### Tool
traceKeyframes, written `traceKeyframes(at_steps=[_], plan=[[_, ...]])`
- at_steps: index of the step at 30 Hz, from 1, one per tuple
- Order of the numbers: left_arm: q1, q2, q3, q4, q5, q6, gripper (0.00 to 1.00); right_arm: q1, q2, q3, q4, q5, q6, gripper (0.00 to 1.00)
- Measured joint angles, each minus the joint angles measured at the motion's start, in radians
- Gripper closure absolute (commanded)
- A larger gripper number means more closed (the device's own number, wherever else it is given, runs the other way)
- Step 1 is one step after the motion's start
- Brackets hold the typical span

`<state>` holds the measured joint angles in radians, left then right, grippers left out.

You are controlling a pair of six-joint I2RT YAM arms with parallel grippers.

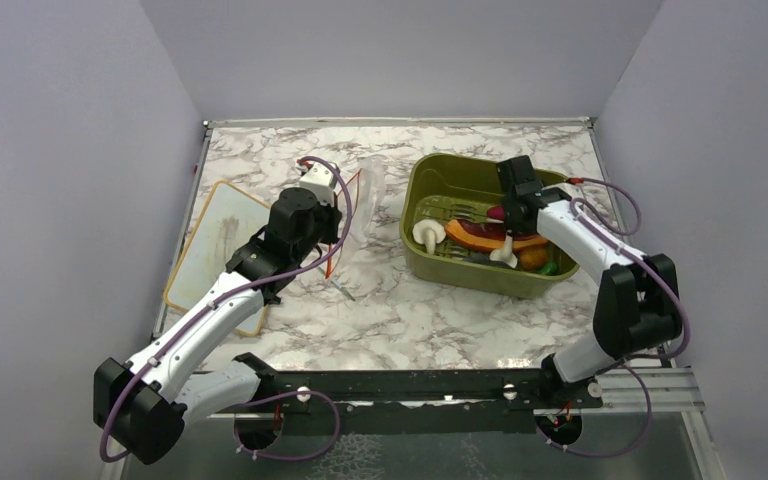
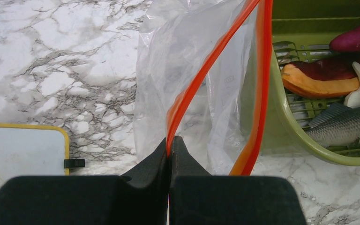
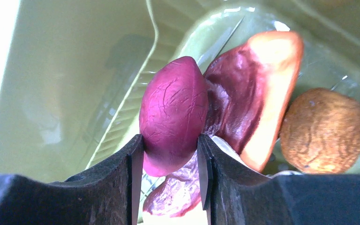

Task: Place the food in the zip-top bag and seal the zipper
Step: Pick up the fake vegetable from the bin.

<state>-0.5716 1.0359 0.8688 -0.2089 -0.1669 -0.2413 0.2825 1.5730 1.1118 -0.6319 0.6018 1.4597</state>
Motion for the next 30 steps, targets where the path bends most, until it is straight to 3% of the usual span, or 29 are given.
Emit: traceKeyframes(at_steps=[11, 18, 25, 30], plan=[[0.0, 0.0, -0.002, 0.0, 0.038, 0.005, 1.0, 0.0, -0.207, -0.079, 0.066, 0.042, -0.187, 0.63], [0.0, 0.005, -0.002, 0.0, 0.093, 0.004, 1.0, 0.0, -0.304, -0.076, 0.156, 0.026, -0.431, 0.65], [0.0, 0.016, -0.002, 0.001, 0.131, 0.001, 1.0, 0.0, -0.44, -0.08, 0.349, -0.156, -0.734, 0.69], [0.0, 0.016, -0.002, 0.008, 0.164, -0.007, 1.0, 0.027, -0.502, -0.091, 0.437, -0.344, -0.856, 0.69]])
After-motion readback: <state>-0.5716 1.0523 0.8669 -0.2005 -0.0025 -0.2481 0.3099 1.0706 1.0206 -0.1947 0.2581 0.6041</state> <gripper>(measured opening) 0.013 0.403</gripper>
